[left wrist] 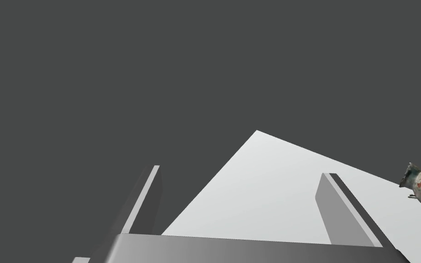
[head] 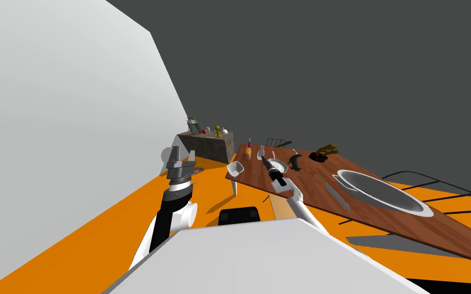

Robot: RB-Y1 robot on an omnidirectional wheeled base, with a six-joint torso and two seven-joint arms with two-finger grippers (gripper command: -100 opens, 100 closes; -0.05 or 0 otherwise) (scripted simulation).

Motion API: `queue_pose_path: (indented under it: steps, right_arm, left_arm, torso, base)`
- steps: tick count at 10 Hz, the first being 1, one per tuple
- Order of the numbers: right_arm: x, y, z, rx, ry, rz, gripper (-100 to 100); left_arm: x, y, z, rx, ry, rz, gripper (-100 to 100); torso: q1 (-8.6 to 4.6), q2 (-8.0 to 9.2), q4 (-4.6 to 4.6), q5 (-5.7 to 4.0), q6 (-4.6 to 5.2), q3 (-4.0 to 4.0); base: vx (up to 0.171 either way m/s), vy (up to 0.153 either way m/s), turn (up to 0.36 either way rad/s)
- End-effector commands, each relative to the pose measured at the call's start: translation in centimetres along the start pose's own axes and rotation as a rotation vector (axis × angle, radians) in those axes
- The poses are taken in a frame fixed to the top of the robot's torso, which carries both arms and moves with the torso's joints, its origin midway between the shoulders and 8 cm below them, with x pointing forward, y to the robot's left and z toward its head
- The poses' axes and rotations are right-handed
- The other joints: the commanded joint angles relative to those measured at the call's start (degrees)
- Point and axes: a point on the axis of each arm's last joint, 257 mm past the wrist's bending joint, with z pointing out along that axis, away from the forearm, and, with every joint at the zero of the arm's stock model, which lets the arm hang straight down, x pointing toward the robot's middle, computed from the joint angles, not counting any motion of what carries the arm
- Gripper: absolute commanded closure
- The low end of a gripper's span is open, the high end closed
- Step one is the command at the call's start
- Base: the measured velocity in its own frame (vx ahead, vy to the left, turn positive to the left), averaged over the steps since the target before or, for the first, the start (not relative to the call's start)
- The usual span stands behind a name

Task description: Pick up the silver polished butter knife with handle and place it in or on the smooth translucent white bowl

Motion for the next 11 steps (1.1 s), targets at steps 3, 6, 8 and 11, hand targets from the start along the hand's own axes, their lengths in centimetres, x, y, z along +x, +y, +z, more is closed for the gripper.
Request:
queue_pose_path:
  steps: [3, 6, 8, 11]
  right_arm:
    - [1.5, -3.3, 0.5, 0.084, 0.039, -0.044, -100]
    - [2.4, -6.4, 1.2, 0.167, 0.079, -0.106, -100]
    - [2.9, -8.4, 1.2, 0.218, 0.104, -0.139, -100]
    - [3.4, -11.8, 1.3, 0.308, 0.148, -0.207, -100]
  left_arm:
    - [0.0, 0.0, 0.0, 0.000, 0.000, 0.000, 0]
    - [0.0, 0.0, 0.0, 0.000, 0.000, 0.000, 0]
    - [0.0, 0.0, 0.0, 0.000, 0.000, 0.000, 0]
    - [0.0, 0.0, 0.0, 0.000, 0.000, 0.000, 0]
  torso:
    - [0.01, -0.02, 0.00, 0.00, 0.02, -0.01]
    - [0.01, -0.03, -0.01, 0.01, 0.04, -0.01]
    - [0.02, -0.04, -0.01, 0.01, 0.05, -0.02]
    - [0.04, -0.05, -0.02, 0.01, 0.06, -0.03]
  base:
    - [-0.009, -0.001, 0.087]
    - [-0.006, 0.004, 0.117]
    - [-0.001, 0.005, 0.104]
    - [0.004, 0.010, 0.115]
